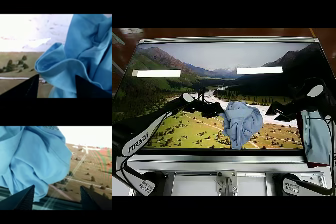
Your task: Fold the shirts.
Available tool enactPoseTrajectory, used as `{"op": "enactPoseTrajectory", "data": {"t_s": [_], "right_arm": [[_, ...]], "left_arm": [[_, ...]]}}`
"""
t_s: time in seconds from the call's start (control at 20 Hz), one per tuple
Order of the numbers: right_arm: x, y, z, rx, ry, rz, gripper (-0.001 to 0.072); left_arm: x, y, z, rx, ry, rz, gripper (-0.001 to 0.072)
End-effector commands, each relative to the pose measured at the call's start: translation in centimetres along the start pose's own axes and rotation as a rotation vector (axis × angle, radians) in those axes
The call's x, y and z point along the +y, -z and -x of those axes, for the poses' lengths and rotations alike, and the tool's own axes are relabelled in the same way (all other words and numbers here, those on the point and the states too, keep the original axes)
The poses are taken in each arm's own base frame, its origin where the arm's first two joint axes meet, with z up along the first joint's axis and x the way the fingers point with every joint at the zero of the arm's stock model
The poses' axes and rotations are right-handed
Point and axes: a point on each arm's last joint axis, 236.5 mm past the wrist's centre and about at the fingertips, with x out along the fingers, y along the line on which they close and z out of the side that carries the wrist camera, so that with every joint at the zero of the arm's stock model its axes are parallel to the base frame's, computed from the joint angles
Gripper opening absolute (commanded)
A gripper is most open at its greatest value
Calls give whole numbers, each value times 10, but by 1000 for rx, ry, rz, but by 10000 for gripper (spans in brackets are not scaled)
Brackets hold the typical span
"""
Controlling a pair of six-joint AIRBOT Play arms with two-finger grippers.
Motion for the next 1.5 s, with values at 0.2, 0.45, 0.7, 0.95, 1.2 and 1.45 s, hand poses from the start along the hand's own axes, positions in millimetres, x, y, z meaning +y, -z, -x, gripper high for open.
{"op": "enactPoseTrajectory", "data": {"t_s": [0.2,0.45,0.7,0.95,1.2,1.45], "right_arm": [[1,-4,-43,49,30,13,693],[-11,3,-69,128,43,-15,694],[-5,12,-100,184,56,10,194],[25,-8,-54,72,53,163,64],[144,-44,171,-537,59,626,64],[251,63,463,-1479,9,805,65]], "left_arm": [[3,9,-3,46,3,-51,88],[-1,8,1,43,9,-104,37],[-6,-1,10,3,6,-145,33],[-31,-40,81,-132,-67,-327,29],[-180,-75,294,-592,-166,-748,30],[-324,27,540,-1192,1,-994,32]]}}
